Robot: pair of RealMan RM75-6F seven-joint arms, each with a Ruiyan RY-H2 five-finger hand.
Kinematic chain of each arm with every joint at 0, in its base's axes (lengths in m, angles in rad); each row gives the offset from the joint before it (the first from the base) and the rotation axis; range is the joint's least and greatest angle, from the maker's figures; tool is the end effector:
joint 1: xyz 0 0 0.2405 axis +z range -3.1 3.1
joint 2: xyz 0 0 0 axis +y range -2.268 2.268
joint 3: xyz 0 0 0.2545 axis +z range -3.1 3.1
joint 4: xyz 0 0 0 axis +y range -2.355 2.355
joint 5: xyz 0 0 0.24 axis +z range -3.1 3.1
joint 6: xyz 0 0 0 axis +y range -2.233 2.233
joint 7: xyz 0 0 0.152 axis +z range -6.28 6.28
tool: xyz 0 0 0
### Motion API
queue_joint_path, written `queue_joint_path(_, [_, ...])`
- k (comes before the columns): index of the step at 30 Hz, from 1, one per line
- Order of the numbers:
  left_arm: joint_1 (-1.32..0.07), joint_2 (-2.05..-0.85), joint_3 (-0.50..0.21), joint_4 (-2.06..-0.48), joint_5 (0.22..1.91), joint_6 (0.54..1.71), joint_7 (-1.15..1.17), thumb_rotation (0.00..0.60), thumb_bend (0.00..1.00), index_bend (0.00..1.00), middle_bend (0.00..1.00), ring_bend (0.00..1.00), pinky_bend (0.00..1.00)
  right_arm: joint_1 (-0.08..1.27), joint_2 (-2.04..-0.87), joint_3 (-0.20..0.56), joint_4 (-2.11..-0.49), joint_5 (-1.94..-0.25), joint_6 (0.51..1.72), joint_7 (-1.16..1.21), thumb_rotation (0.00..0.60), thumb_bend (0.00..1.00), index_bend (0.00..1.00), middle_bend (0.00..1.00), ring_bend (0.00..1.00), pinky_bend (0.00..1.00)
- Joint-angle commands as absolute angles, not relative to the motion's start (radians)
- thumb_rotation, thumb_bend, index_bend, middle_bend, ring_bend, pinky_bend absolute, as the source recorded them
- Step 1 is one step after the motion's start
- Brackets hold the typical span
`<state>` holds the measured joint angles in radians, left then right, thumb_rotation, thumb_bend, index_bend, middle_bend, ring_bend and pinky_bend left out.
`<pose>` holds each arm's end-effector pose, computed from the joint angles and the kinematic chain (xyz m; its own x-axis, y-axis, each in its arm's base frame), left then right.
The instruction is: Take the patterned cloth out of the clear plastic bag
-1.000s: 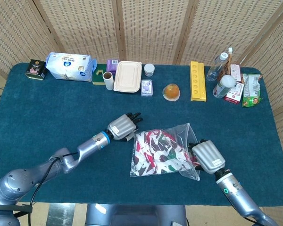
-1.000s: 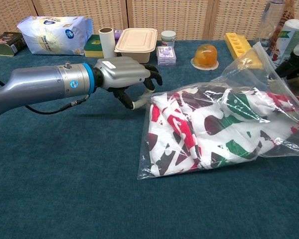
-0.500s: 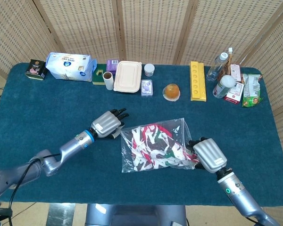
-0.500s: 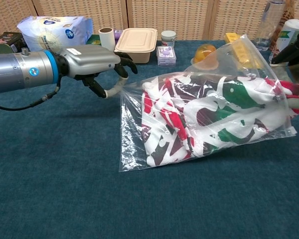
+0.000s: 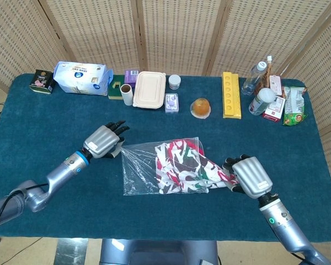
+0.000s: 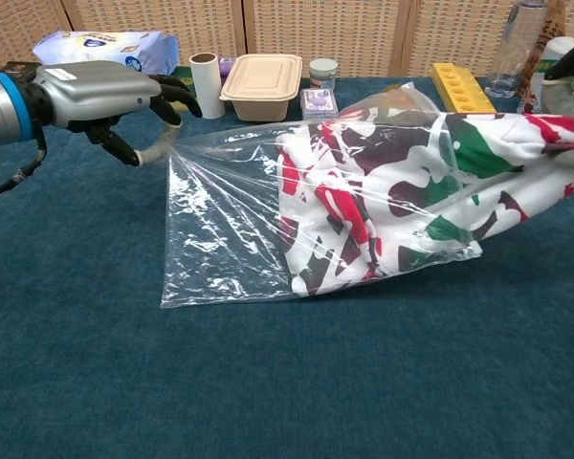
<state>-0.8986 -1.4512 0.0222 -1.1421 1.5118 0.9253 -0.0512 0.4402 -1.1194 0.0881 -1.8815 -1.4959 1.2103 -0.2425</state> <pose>-0.1793 0.4092 -0.0109 0.6920 0.1157 0.7126 0.6055 -0.6304 -0.4857 -0.1778 -0.2674 0.0745 0.4355 -0.1002 0.8946 -0.8355 -0.4148 0.3603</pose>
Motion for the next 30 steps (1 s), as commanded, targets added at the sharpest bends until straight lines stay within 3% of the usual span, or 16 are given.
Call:
queue_joint_path(1, [-0.849, -1.38, 0.024, -1.179, 1.489, 0.966, -0.034, 0.6, 0.52, 0.58, 0.15, 0.04, 0.21, 0.428, -1.098, 0.098, -1.878, -1.478, 1.228, -0.241, 0.6, 0.37, 0.68, 0.55, 0.64, 0.52])
queue_joint_path(9, [-0.756, -1.264, 0.029, -1.237, 1.443, 1.012, -0.022, 0.6, 0.52, 0.58, 0.15, 0.04, 0.22, 0.406, -1.06, 0.11, -1.864, -1.45, 1.249, -0.22, 0.6, 0.37, 0.68, 0.55, 0.64, 0.52])
queue_joint_path(18, [-0.709, -1.256, 0.023, -1.203, 1.421, 1.008, -0.034, 0.6, 0.51, 0.58, 0.15, 0.04, 0.22, 0.39, -1.044, 0.106, -1.85, -1.43, 1.249, -0.209, 0.6, 0.37, 0.68, 0.55, 0.64, 0.52])
queue_joint_path(20, [-0.707, -1.266, 0.022, -1.197, 1.419, 0.994, -0.042, 0.6, 0.47, 0.58, 0.15, 0.04, 0.21, 0.389, -1.048, 0.103, -1.845, -1.428, 1.244, -0.206, 0.6, 0.37, 0.67, 0.55, 0.64, 0.52])
queue_joint_path(21, [-0.708, -1.272, 0.021, -1.197, 1.417, 0.984, -0.043, 0.6, 0.4, 0.57, 0.15, 0.04, 0.21, 0.388, -1.05, 0.098, -1.845, -1.427, 1.237, -0.202, 0.6, 0.36, 0.66, 0.54, 0.64, 0.52])
queue_joint_path(23, [-0.709, -1.279, 0.015, -1.2, 1.41, 0.974, -0.028, 0.6, 0.24, 0.46, 0.15, 0.03, 0.17, 0.389, -1.049, 0.093, -1.843, -1.43, 1.227, -0.194, 0.6, 0.35, 0.6, 0.49, 0.6, 0.51])
queue_joint_path(24, [-0.71, -1.279, 0.009, -1.21, 1.406, 0.972, -0.023, 0.6, 0.15, 0.34, 0.14, 0.01, 0.14, 0.389, -1.049, 0.09, -1.839, -1.434, 1.224, -0.192, 0.6, 0.33, 0.54, 0.45, 0.56, 0.5])
queue_joint_path(26, [-0.709, -1.275, -0.004, -1.23, 1.394, 0.973, -0.013, 0.585, 0.08, 0.15, 0.1, 0.0, 0.09, 0.389, -1.05, 0.09, -1.83, -1.443, 1.227, -0.19, 0.6, 0.3, 0.44, 0.38, 0.48, 0.47])
queue_joint_path(28, [-0.706, -1.267, -0.016, -1.25, 1.378, 0.973, -0.005, 0.481, 0.05, 0.02, 0.07, 0.0, 0.05, 0.387, -1.051, 0.09, -1.822, -1.454, 1.235, -0.189, 0.6, 0.25, 0.31, 0.29, 0.39, 0.42])
queue_joint_path(30, [-0.701, -1.254, -0.03, -1.282, 1.357, 0.972, 0.004, 0.381, 0.03, 0.0, 0.06, 0.0, 0.05, 0.383, -1.051, 0.089, -1.812, -1.469, 1.247, -0.188, 0.6, 0.2, 0.22, 0.23, 0.33, 0.37])
